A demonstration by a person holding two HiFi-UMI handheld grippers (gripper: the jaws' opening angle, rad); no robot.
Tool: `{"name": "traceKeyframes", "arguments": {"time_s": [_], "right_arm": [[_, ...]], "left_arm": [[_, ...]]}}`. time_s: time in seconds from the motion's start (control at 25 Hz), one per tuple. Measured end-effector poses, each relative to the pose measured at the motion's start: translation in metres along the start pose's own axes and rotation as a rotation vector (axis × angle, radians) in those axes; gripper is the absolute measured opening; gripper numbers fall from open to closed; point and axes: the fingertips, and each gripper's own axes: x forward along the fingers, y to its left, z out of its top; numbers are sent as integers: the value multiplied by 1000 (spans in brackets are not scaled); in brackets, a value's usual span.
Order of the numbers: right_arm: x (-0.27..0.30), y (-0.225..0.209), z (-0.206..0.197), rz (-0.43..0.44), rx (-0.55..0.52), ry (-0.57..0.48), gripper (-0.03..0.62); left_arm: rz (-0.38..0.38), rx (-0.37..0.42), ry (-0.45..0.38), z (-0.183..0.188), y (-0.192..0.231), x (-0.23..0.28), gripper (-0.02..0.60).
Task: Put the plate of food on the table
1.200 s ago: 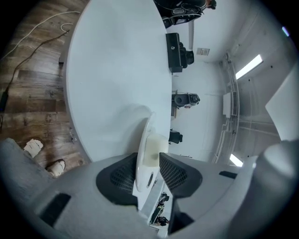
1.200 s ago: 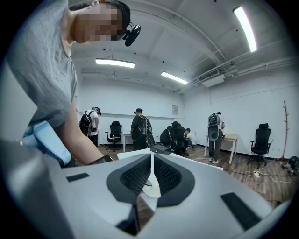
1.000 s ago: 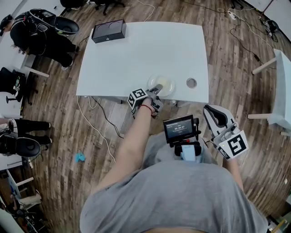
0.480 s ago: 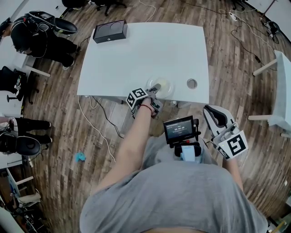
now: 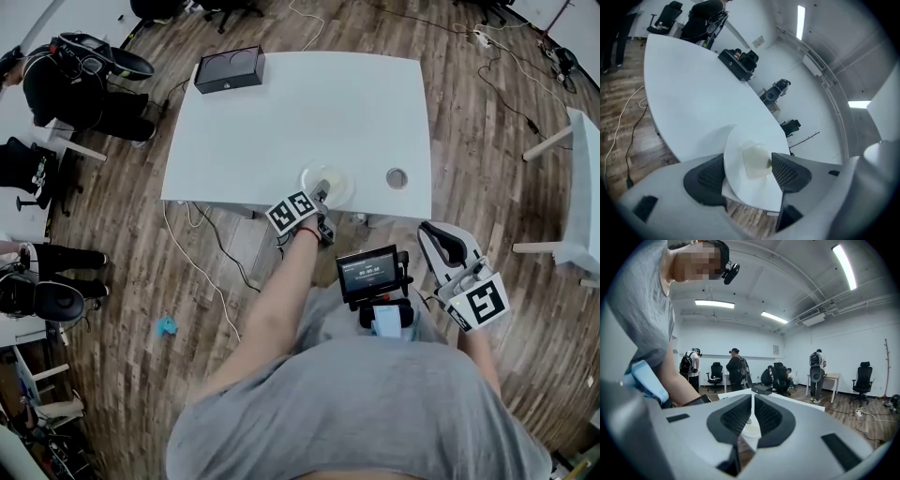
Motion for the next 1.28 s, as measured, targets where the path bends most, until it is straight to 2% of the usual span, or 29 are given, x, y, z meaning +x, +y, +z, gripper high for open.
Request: {"name": "traceKeyframes", "arguments": {"time_s": [0.12, 0.28, 0.36, 0.76, 0.96, 1.28], "right_arm": [[1, 1, 0, 3, 1, 2, 34], [2, 1, -2, 6, 1, 5, 34], [2, 1, -2, 7, -1, 5, 34], [3, 4, 2, 20, -7, -2, 34], [3, 4, 4, 23, -8, -10, 34], [4, 6, 7, 33, -12, -30, 34]], "left_arm": [[26, 134, -23, 7, 2, -1, 303], [38, 417, -68, 18, -1, -3, 310], [31, 495, -73, 20, -5, -5, 310], [15, 479, -106, 30, -4, -16, 310], [-27, 458, -134, 37, -13, -25, 310], [-98, 545, -124, 40, -37, -39, 308]]}}
